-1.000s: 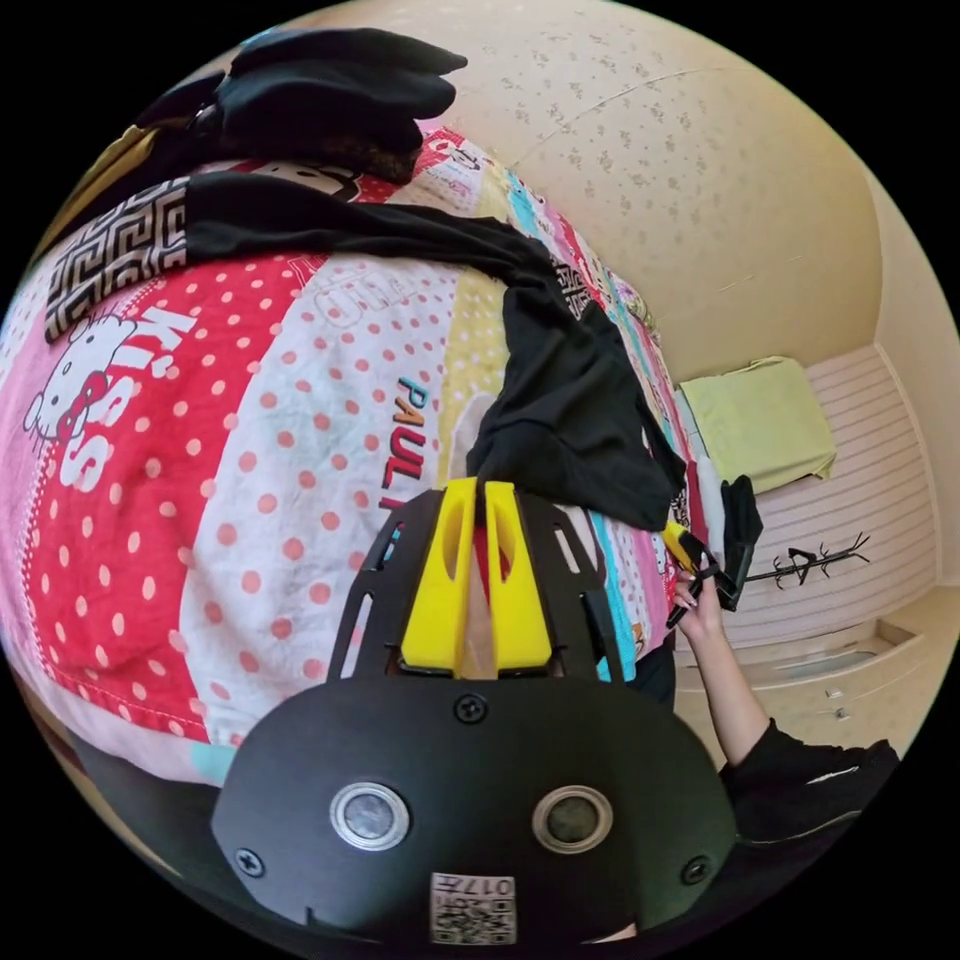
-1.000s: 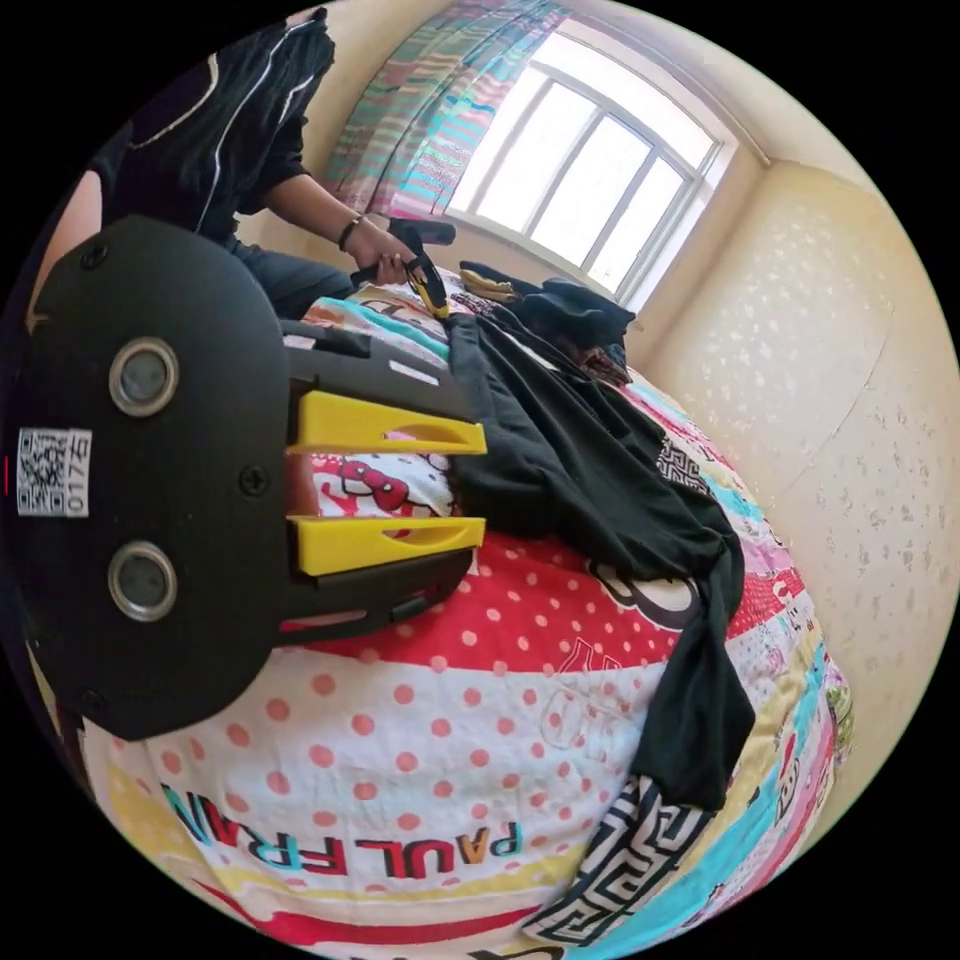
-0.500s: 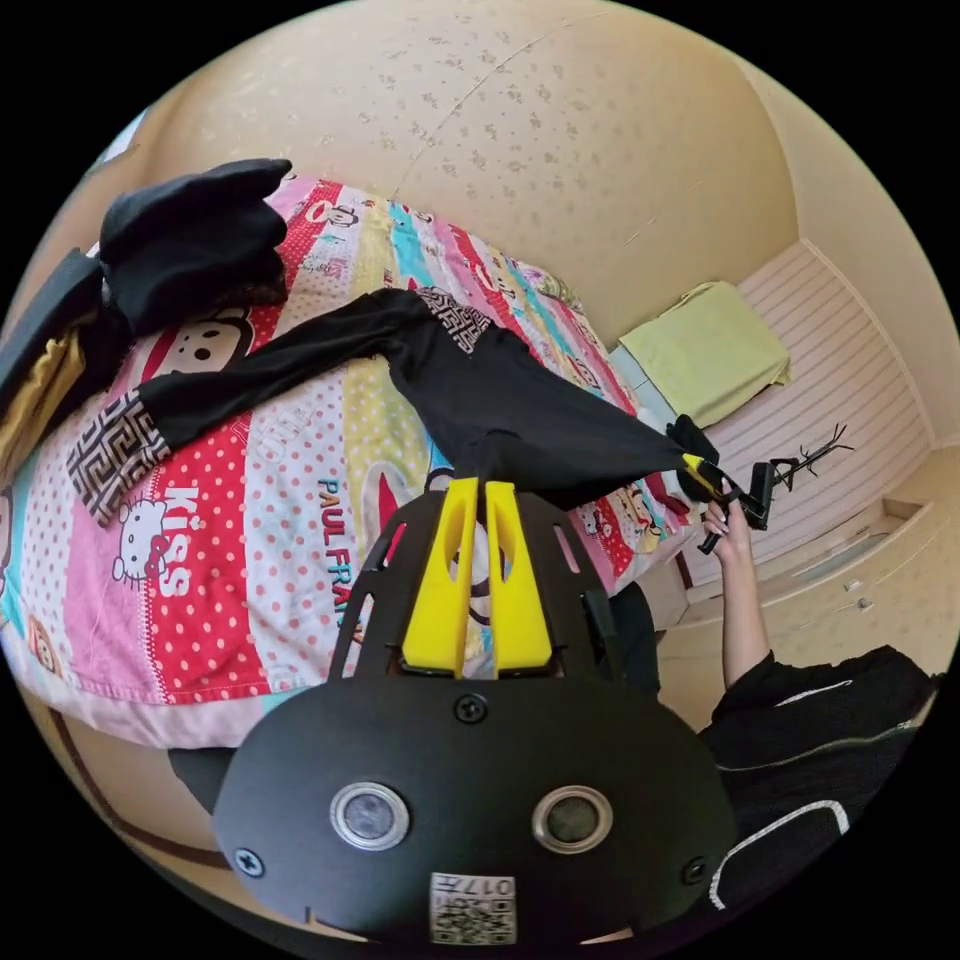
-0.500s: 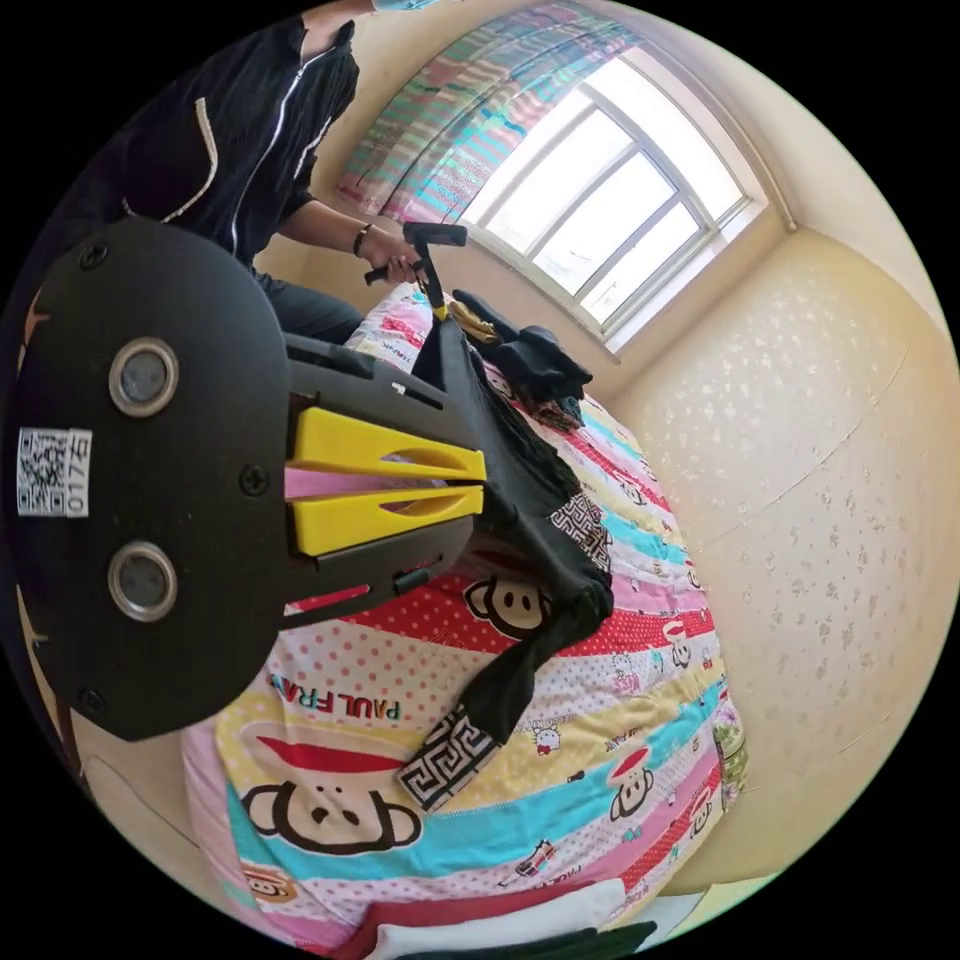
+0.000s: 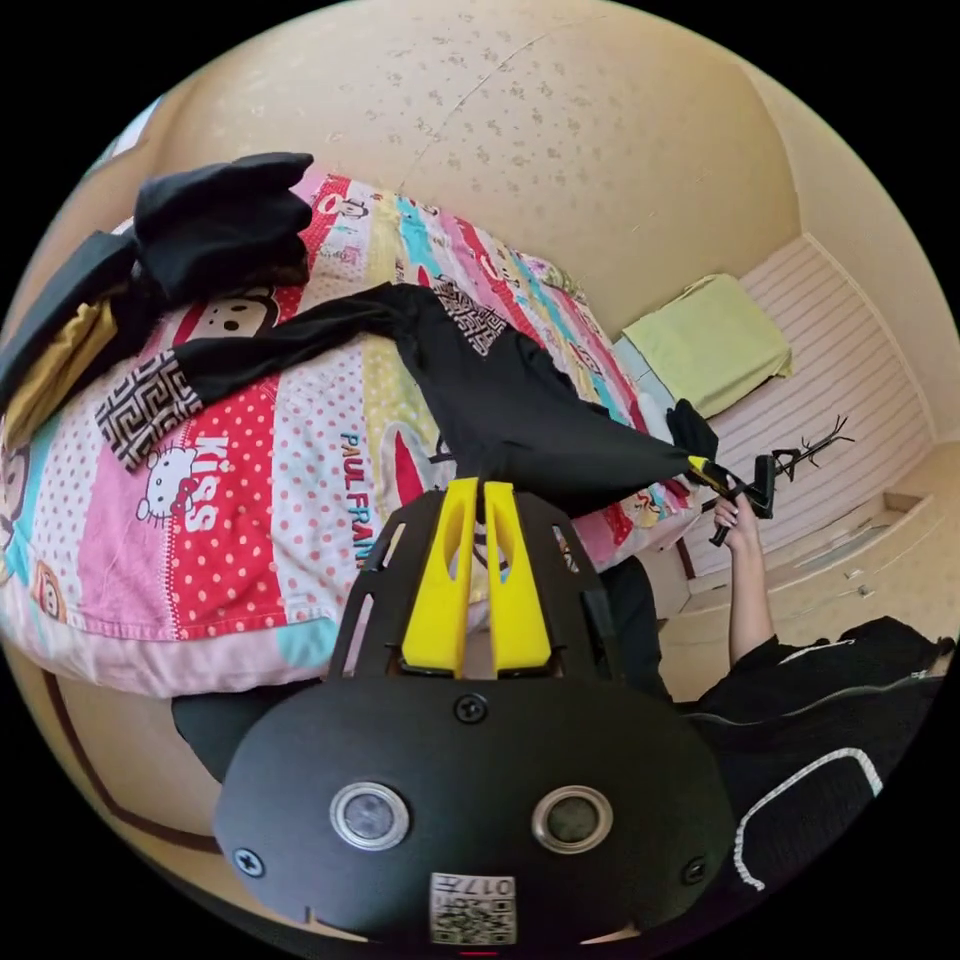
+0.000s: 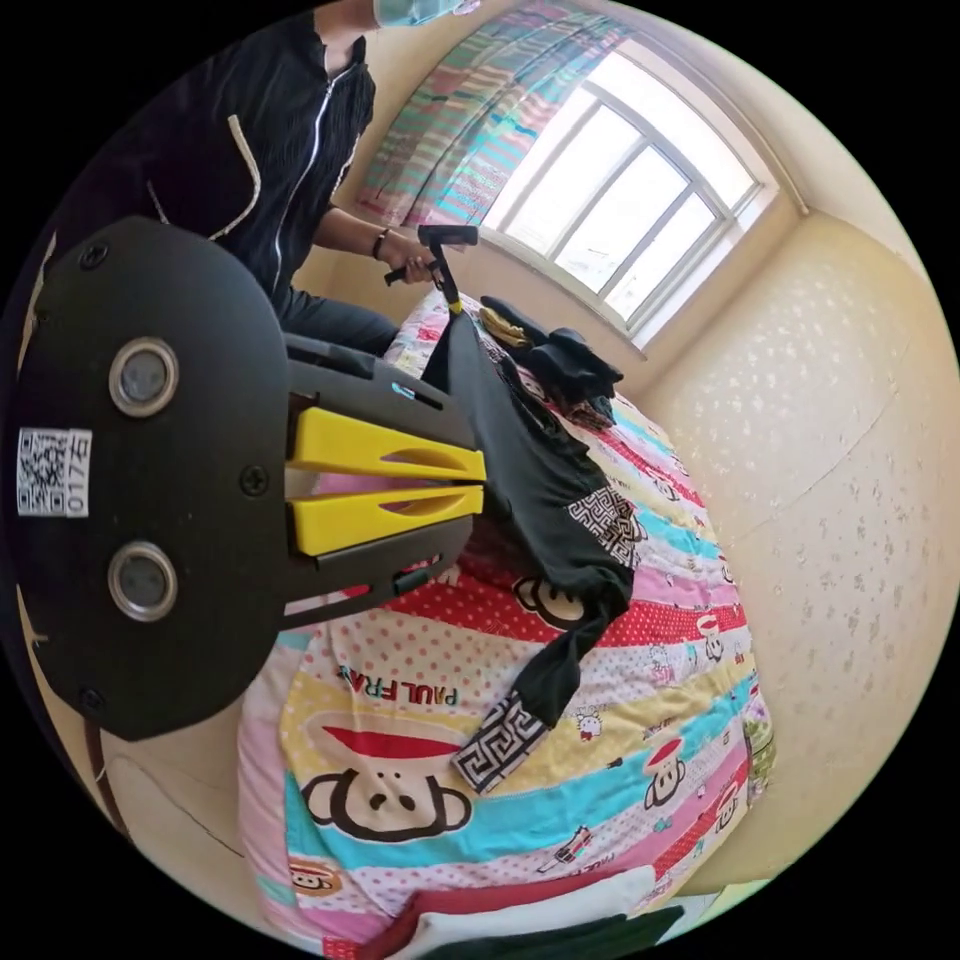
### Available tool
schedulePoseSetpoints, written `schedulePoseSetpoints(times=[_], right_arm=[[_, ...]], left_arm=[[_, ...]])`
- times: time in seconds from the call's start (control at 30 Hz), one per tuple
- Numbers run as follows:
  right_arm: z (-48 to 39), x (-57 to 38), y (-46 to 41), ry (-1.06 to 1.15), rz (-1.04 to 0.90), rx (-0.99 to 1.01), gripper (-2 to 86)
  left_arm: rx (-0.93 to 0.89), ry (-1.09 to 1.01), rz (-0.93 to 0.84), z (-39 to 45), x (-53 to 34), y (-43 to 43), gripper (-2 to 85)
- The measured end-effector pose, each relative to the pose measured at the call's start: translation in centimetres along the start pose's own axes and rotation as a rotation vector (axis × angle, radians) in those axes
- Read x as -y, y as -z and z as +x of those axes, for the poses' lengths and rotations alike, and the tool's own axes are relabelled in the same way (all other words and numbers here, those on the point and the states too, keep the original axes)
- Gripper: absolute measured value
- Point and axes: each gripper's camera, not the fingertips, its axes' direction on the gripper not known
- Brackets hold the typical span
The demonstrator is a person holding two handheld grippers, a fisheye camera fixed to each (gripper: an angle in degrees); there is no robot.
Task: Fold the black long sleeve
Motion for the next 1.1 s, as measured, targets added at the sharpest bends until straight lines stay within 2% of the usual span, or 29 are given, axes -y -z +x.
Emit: schedulePoseSetpoints(times=[0.13,0.3,0.37,0.43,0.47,0.53,0.6,0.67,0.73,0.8,0.87,0.97,1.03,1.1], right_arm=[[-1.3,-0.2,-1.2,-0.002,-0.078,-0.029,1.0],[3.6,-5.7,-7.9,-0.171,-0.232,-0.074,1.2],[6.6,-7.7,-10.7,-0.241,-0.330,0.027,1.4],[7.4,-8.1,-10.6,-0.277,-0.327,0.145,1.5],[7.2,-8.0,-9.6,-0.266,-0.273,0.194,1.7],[6.3,-7.5,-8.2,-0.248,-0.226,0.198,1.9],[5.1,-6.9,-7.0,-0.246,-0.241,0.117,2.2],[2.7,-6.0,-5.5,-0.222,-0.245,-0.072,2.6],[0.5,-5.3,-5.0,-0.170,-0.221,-0.177,2.8],[-1.7,-4.7,-5.3,-0.095,-0.170,-0.209,3.0],[-3.7,-4.4,-7.4,0.005,-0.108,-0.238,3.4],[-3.9,-4.6,-12.3,0.033,-0.145,-0.280,4.1],[-2.9,-5.1,-15.8,0.018,-0.188,-0.297,4.7],[-2.0,-5.8,-19.5,-0.014,-0.279,-0.333,5.5]], left_arm=[[0.112,-0.057,-0.073,0.7,-1.1,-1.3,-0.3],[0.074,0.102,-0.115,-3.6,-6.3,-6.8,0.0],[0.035,0.187,-0.185,-5.9,-7.6,-9.1,0.0],[-0.041,0.198,-0.185,-7.0,-8.1,-9.2,-0.1],[-0.028,0.186,-0.180,-7.0,-8.1,-8.8,-0.2],[0.112,0.179,-0.231,-7.1,-7.7,-7.4,-0.5],[0.222,0.194,-0.267,-7.1,-7.3,-6.0,-0.5],[0.247,0.157,-0.192,-6.1,-6.8,-3.9,-0.5],[0.223,0.067,-0.036,-3.8,-6.0,-1.7,-0.2],[0.227,-0.015,0.045,-1.9,-5.4,-1.8,0.8],[0.252,-0.077,0.080,-0.7,-5.0,-3.6,5.3],[0.248,-0.138,-0.031,-0.8,-4.4,-9.8,8.0],[0.212,-0.062,-0.243,-2.3,-4.3,-14.8,7.6],[0.209,-0.058,-0.214,-2.7,-5.0,-15.7,6.7]])
